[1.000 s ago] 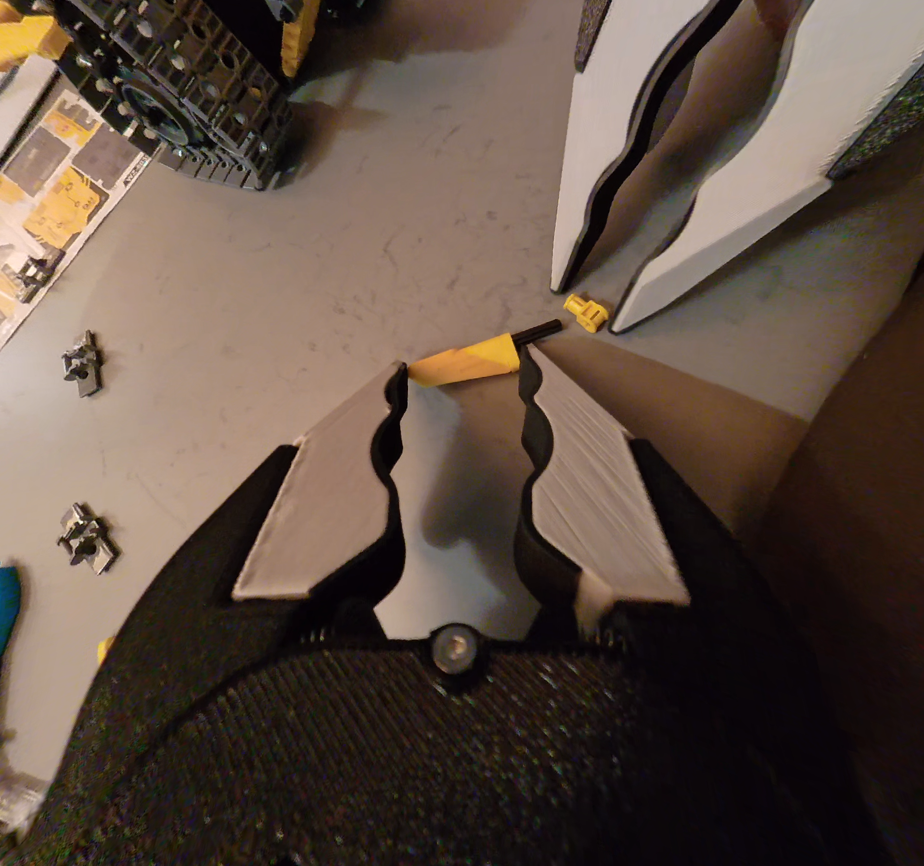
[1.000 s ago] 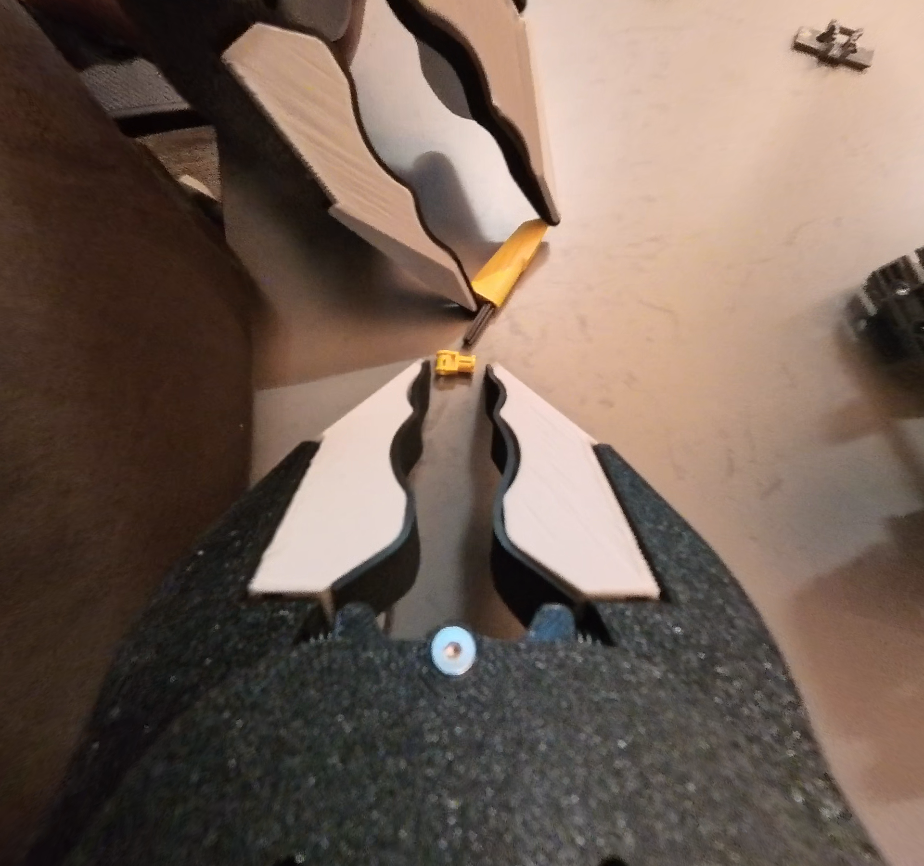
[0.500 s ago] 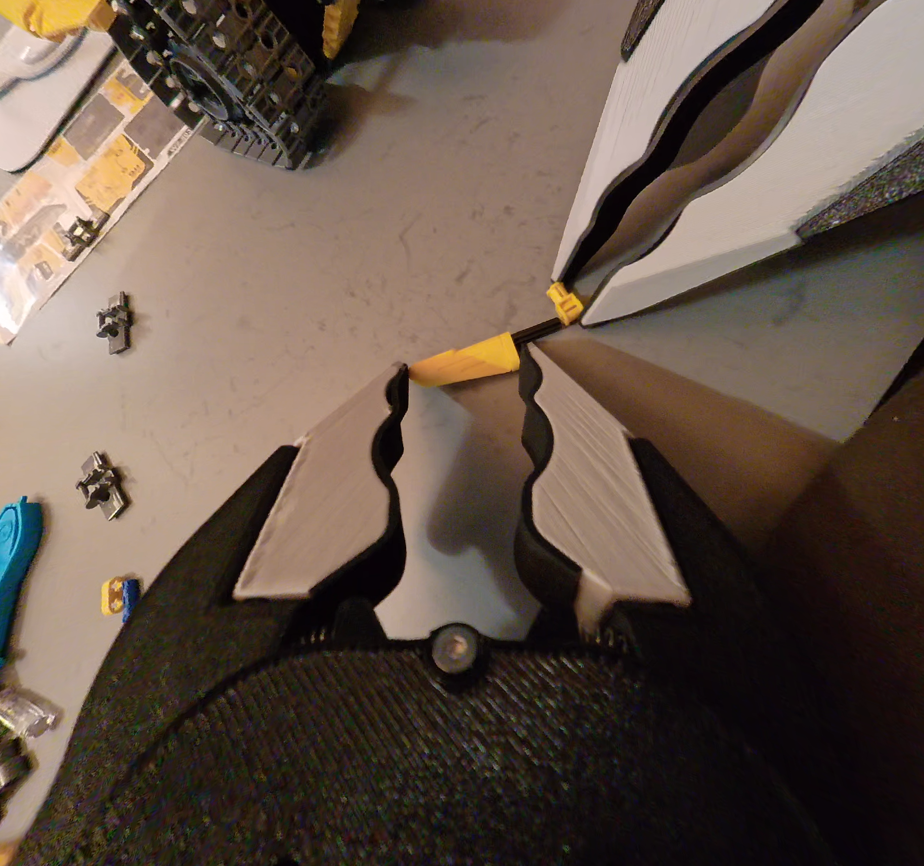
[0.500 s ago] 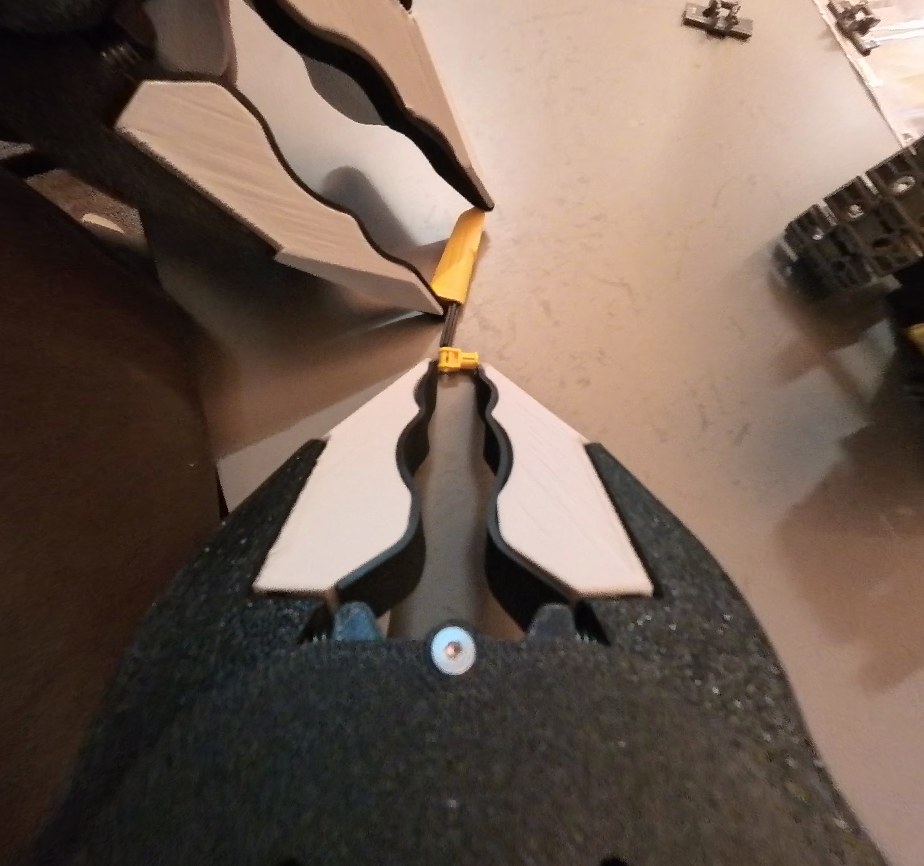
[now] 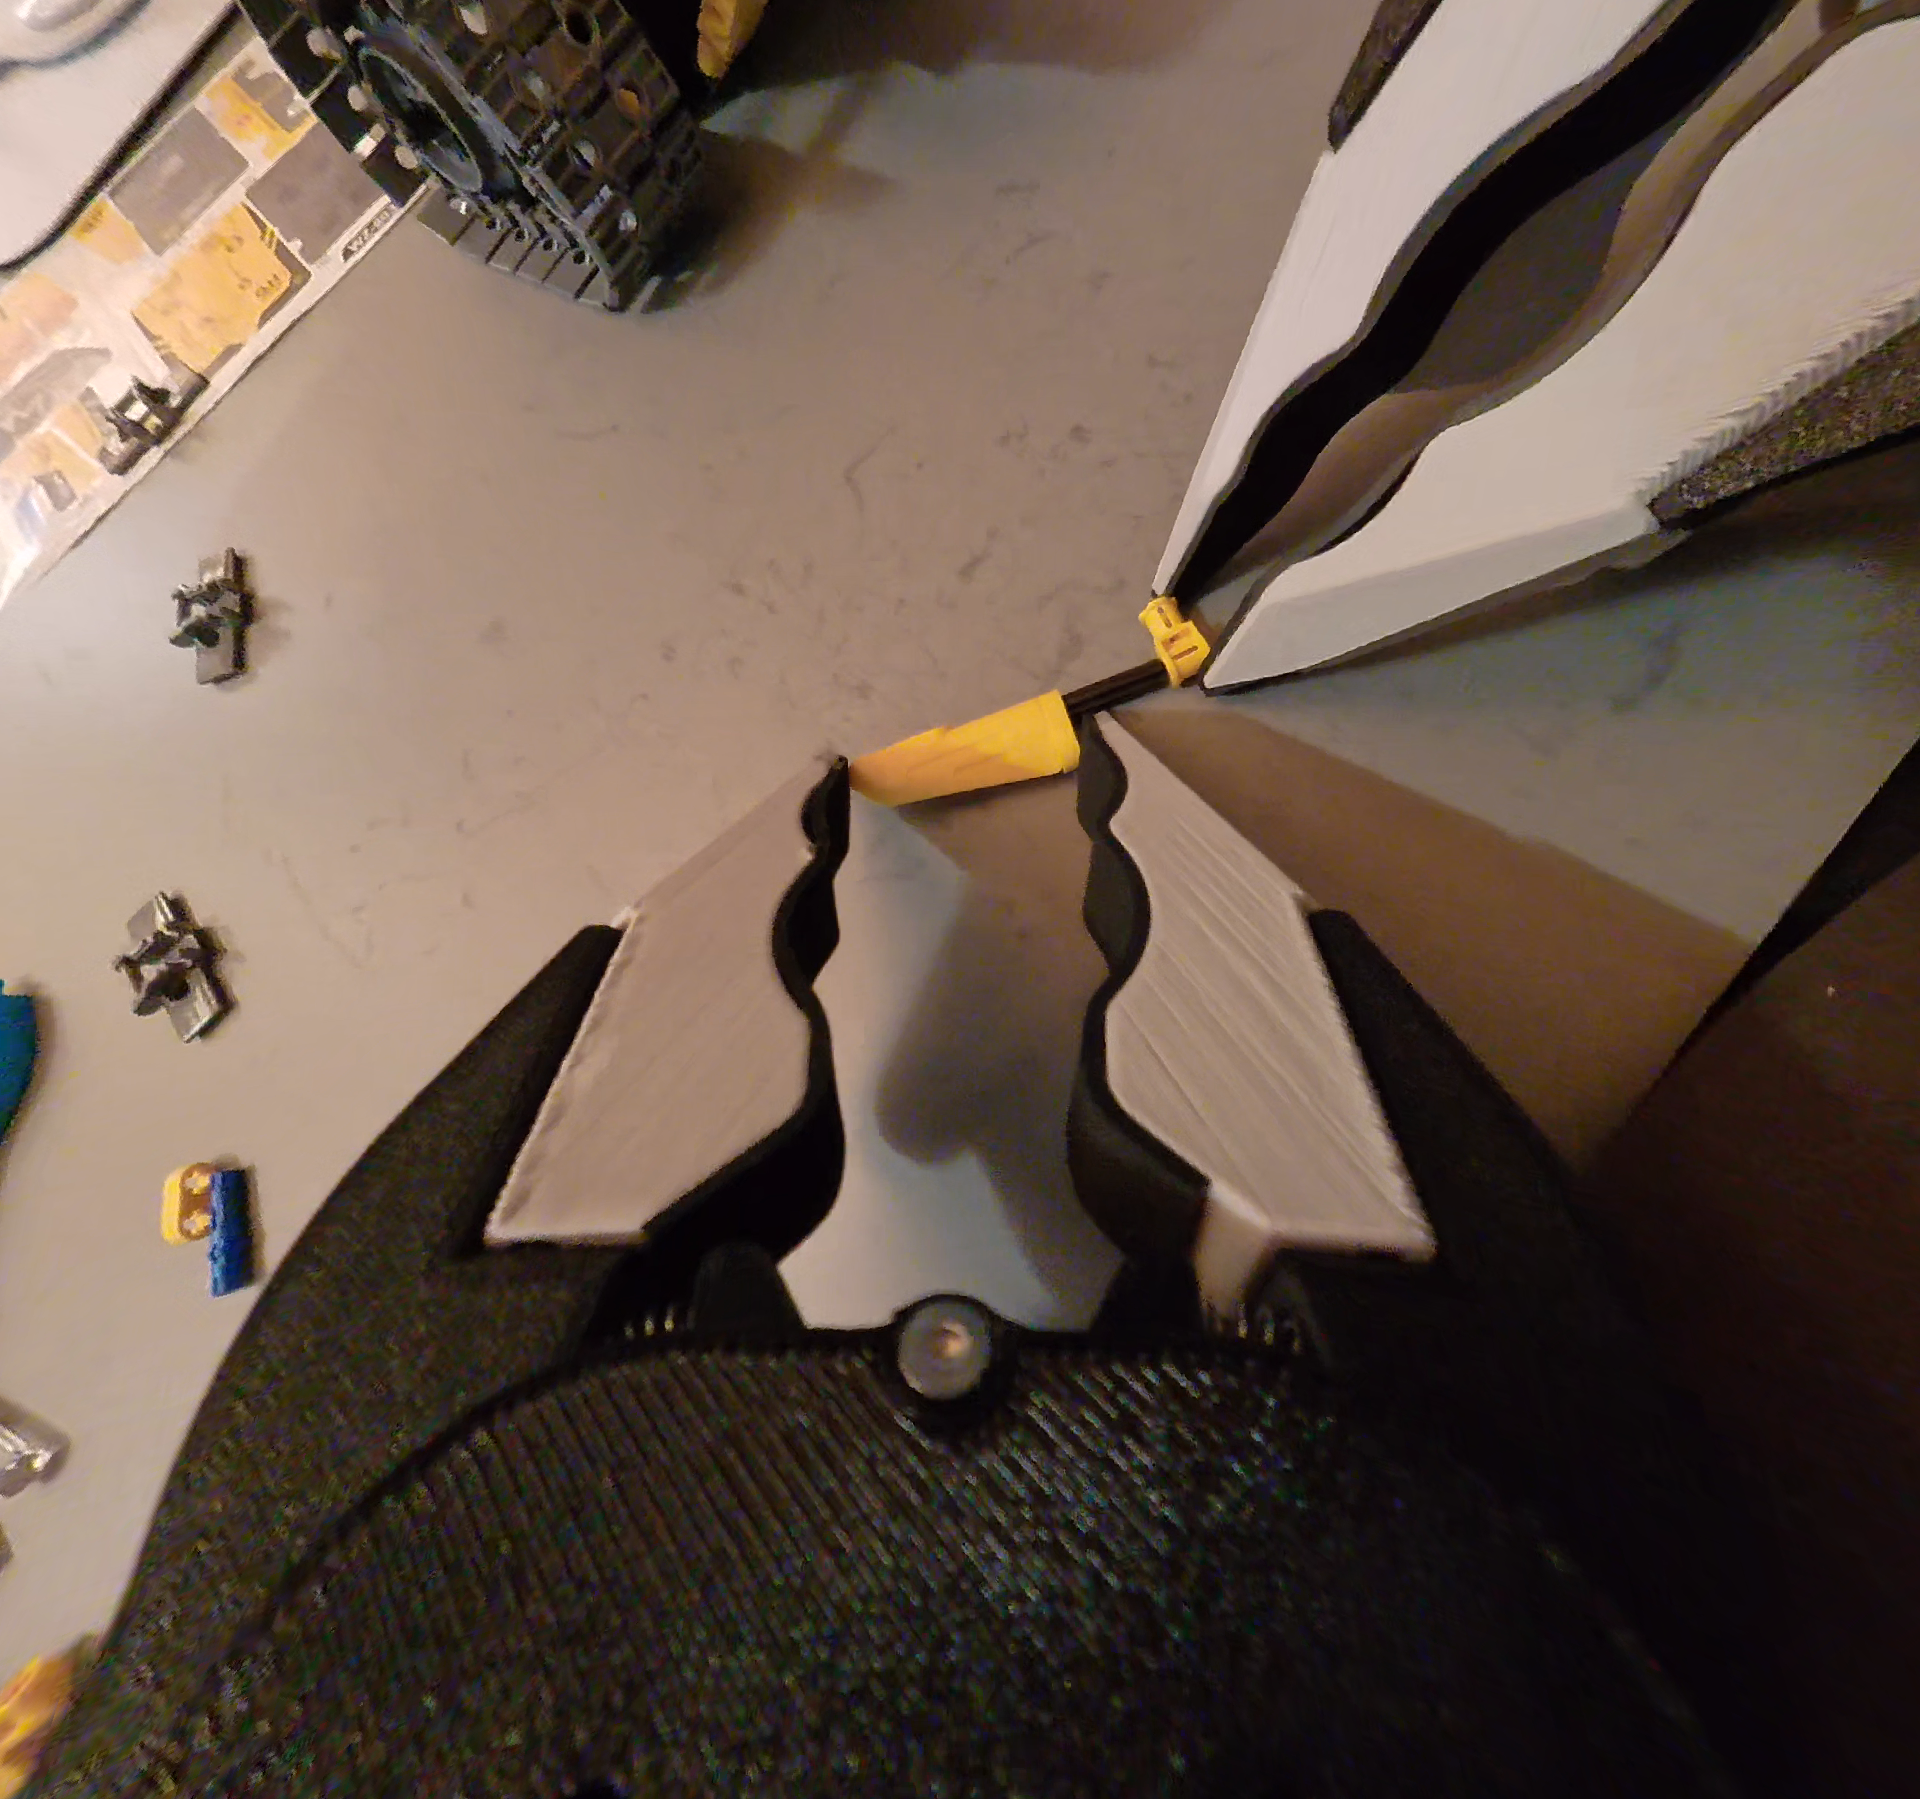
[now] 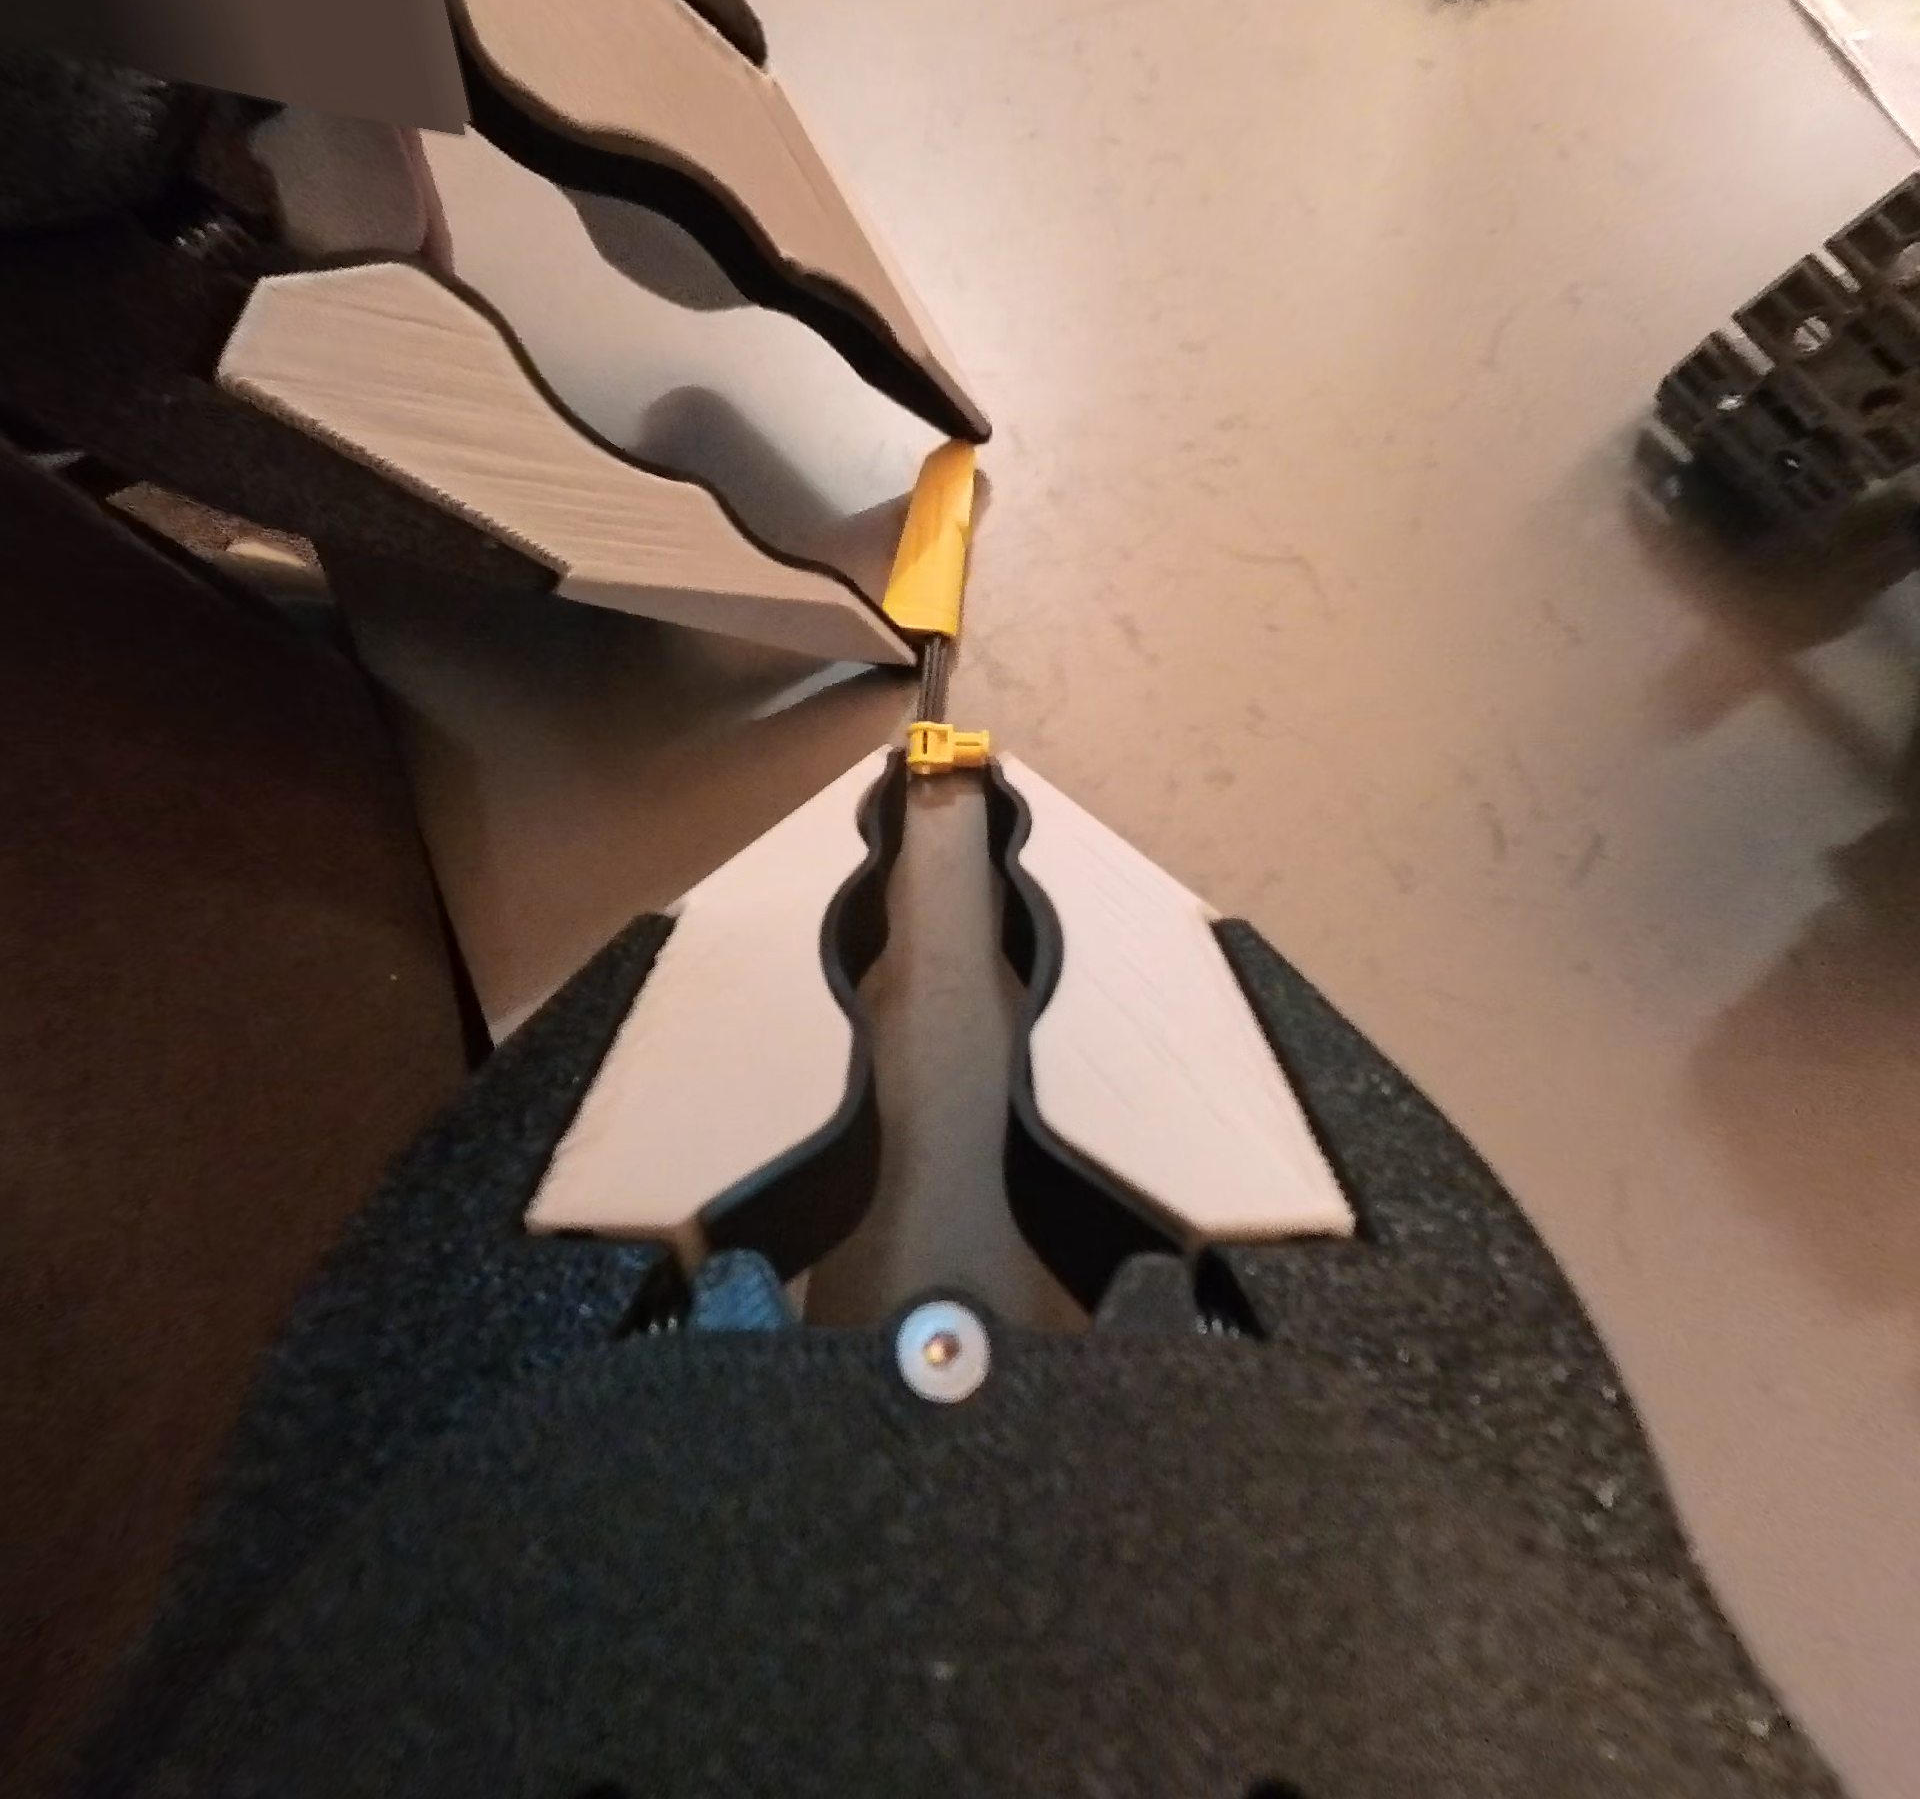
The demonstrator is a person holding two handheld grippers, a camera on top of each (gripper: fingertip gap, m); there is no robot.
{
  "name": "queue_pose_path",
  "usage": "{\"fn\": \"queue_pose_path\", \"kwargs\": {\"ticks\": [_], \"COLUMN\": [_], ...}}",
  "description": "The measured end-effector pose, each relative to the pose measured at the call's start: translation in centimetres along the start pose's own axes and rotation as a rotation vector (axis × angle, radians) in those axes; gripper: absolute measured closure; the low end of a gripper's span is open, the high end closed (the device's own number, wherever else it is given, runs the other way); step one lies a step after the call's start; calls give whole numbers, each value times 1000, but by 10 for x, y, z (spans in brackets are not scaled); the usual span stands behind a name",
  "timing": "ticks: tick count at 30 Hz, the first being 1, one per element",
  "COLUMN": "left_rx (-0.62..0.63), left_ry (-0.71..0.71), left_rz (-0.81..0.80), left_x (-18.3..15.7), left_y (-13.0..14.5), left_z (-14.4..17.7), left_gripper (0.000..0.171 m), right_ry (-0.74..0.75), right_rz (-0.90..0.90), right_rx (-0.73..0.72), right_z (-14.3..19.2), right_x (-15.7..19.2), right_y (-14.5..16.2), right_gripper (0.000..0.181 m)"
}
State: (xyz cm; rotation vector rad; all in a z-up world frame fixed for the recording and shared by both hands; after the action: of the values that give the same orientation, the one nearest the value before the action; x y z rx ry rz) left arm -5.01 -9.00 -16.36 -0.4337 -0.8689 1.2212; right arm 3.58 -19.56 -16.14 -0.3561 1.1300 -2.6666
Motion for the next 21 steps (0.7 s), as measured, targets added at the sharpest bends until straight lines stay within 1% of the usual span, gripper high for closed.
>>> {"fn": "queue_pose_path", "kwargs": {"ticks": [4,12,21], "left_rx": [6,8,14], "left_ry": [5,5,25], "left_rz": [14,21,56], "left_x": [1,1,3], "left_y": [0,0,0], "left_z": [-1,-1,-1], "left_gripper": [129,129,129], "right_ry": [2,-43,-58], "right_rz": [-20,-124,-163], "right_rx": [-4,-34,-45], "right_z": [0,1,1], "right_x": [0,-4,-5], "right_y": [0,0,0], "right_gripper": [167,167,167]}}
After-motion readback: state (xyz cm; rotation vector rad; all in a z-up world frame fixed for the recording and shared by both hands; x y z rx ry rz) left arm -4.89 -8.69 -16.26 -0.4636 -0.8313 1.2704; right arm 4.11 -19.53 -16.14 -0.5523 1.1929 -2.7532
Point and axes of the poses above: each gripper's, where its closed fingertips meet, z back along the fingers, y out of its underside, x = y × z across the jaws, the point moved 9 cm from there along z, back along the fingers, and after that the axes turned 10 degrees about -y, right-handed, at the moved point
